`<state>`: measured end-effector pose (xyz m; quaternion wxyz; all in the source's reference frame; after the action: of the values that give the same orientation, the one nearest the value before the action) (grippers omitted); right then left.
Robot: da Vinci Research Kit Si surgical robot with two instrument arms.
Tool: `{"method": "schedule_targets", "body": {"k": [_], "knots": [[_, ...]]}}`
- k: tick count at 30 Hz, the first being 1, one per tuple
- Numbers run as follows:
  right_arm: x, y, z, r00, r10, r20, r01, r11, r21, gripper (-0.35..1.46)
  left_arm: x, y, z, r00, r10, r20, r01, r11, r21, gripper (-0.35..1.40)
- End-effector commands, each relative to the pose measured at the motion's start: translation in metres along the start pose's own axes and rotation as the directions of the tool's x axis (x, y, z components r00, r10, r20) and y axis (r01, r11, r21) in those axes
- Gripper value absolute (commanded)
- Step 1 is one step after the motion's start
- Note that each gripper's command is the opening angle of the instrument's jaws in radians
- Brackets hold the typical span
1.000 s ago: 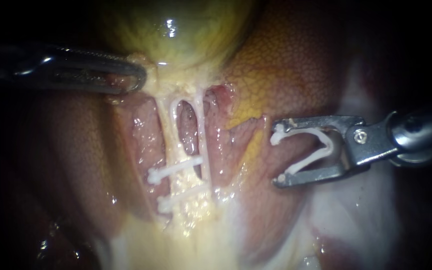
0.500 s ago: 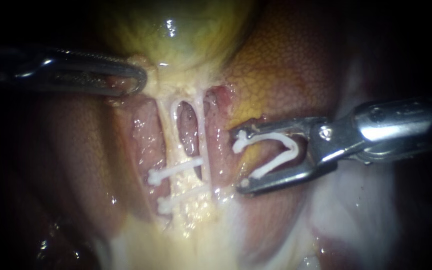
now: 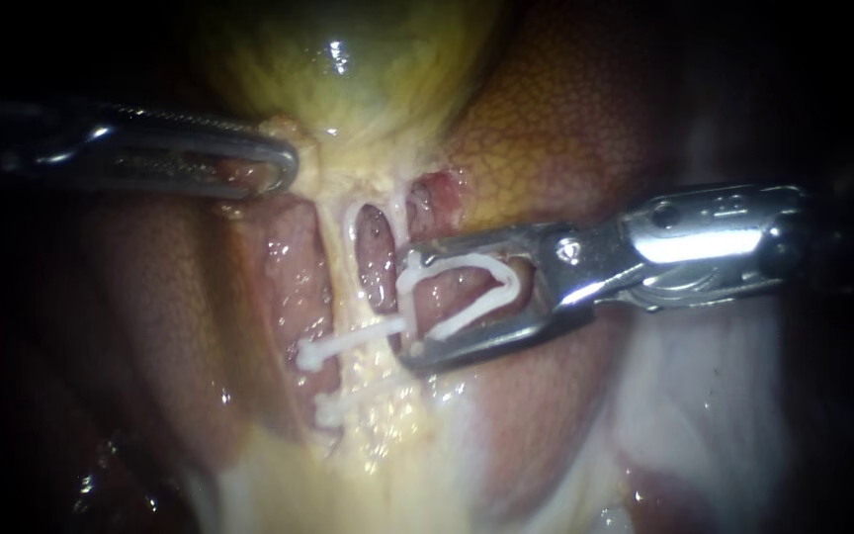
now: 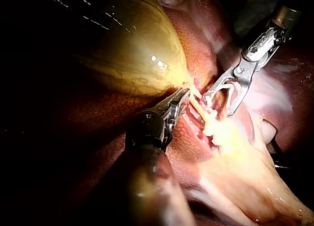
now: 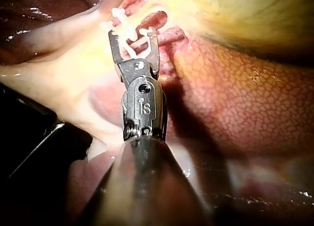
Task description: Clipping third clip left tube
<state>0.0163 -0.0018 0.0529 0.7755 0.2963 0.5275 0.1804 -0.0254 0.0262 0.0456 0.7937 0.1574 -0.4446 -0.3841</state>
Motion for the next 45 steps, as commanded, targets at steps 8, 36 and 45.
{"method": "schedule_targets", "body": {"k": [8,36,45], "knots": [[-0.0013,0.0014,0.0013,1.000,0.011,0.001,-0.011,1.000,0.001,0.48,0.0000,-0.0001,0.0000,1.0000,0.000,0.000,0.000,1.000,0.000,-0.35],[-0.0016,0.0050,0.0048,0.980,0.159,-0.120,-0.137,0.975,0.175,0.48,0.0003,-0.0002,0.0004,1.0000,0.001,0.000,-0.001,1.000,0.004,-0.35],[-0.0012,0.0051,0.0058,0.951,0.238,-0.198,-0.164,0.929,0.332,0.46,0.0003,-0.0003,0.0005,1.0000,0.001,0.000,-0.001,1.000,0.003,-0.35]]}}
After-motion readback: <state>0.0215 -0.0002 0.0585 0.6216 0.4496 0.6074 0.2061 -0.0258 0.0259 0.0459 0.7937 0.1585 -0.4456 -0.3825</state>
